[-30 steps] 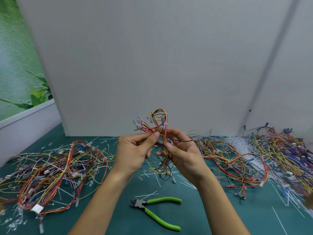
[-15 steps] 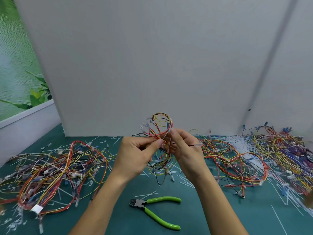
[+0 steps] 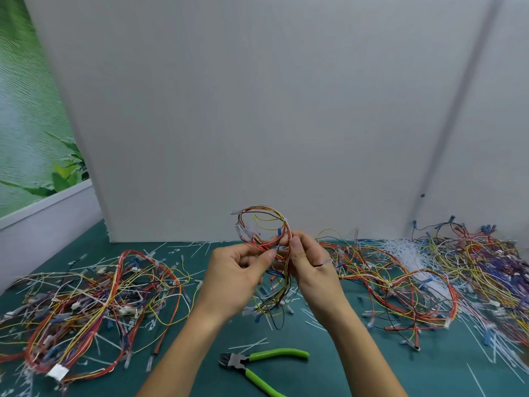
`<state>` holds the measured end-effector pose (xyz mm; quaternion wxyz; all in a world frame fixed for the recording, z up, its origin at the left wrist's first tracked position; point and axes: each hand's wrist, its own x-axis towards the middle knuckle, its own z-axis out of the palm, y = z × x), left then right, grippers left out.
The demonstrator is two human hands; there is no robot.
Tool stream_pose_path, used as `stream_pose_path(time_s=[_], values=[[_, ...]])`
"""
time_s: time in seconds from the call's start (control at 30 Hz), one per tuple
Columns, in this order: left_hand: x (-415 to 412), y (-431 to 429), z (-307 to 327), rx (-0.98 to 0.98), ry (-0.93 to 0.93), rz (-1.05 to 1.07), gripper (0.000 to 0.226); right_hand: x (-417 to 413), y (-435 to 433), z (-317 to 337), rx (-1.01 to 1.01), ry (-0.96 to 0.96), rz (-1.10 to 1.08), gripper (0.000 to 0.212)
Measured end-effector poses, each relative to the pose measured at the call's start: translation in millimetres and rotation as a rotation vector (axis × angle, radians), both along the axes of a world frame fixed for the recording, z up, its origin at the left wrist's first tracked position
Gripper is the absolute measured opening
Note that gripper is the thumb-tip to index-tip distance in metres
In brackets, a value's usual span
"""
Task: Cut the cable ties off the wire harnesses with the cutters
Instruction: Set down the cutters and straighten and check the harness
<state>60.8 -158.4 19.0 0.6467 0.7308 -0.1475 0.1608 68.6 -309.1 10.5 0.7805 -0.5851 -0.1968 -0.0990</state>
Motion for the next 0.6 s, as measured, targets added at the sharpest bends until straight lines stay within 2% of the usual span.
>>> stream_pose_path(time_s=[0.13,0.27,0.33,0.47,0.6], values=[[0,1,-1,0.015,0.005,-0.009,0.010,0,-3,0,0.012,0.067,0.018,0.025],[-2,0,-2,0.142,-0.047,0.015,0.005,3,-5,1,0.024,0.131,-0.089,0.048],[-6,-1,-1,0.219,-0.103,0.015,0.006,4,-6,1,0.008,0.137,-0.152,0.053],[-12,-1,4,0.305,-0.185,-0.006,0.015,10,-10,-4,0.010,0.171,-0.210,0.029],[-15,0,8,0.348,-0.211,-0.014,0.010,12,-12,-5,0.026,0.161,-0.200,0.019]])
